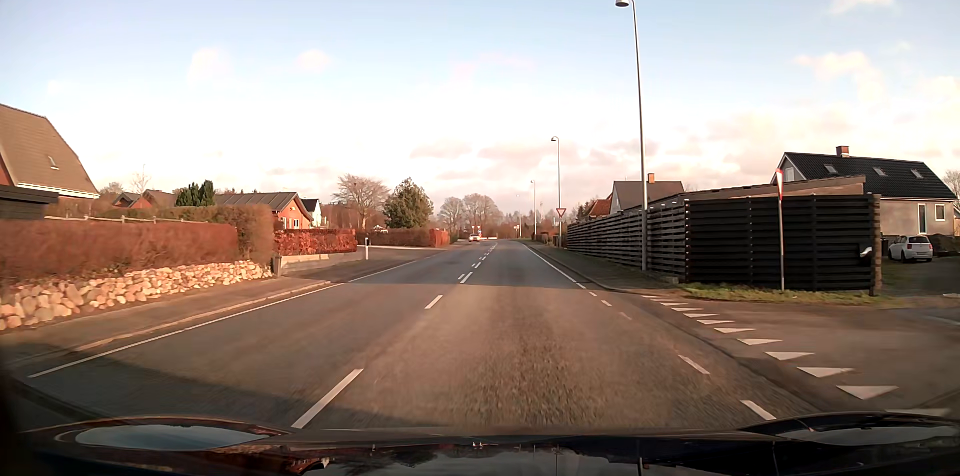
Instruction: Follow the waypoints while adhering to traffic rules and regulations
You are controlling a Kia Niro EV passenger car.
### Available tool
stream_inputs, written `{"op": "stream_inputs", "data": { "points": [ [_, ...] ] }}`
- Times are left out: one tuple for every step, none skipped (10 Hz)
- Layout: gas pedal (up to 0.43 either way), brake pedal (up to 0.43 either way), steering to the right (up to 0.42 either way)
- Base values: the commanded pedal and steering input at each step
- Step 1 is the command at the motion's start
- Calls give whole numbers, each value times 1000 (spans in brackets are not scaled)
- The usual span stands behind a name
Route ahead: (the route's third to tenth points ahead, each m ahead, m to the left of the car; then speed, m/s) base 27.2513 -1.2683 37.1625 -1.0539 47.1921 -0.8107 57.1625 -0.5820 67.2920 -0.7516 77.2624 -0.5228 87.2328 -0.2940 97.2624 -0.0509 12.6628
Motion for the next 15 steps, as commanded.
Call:
{"op": "stream_inputs", "data": {
  "points": [
    [138, 0, 6],
    [138, 0, 6],
    [138, 0, 6],
    [138, 0, 6],
    [138, 0, 6],
    [138, 0, 6],
    [138, 0, 6],
    [138, 0, 6],
    [138, 0, 6],
    [138, 0, 6],
    [138, 0, 6],
    [138, 0, 6],
    [138, 0, 5],
    [138, 0, 5],
    [138, 0, 5]
  ]
}}
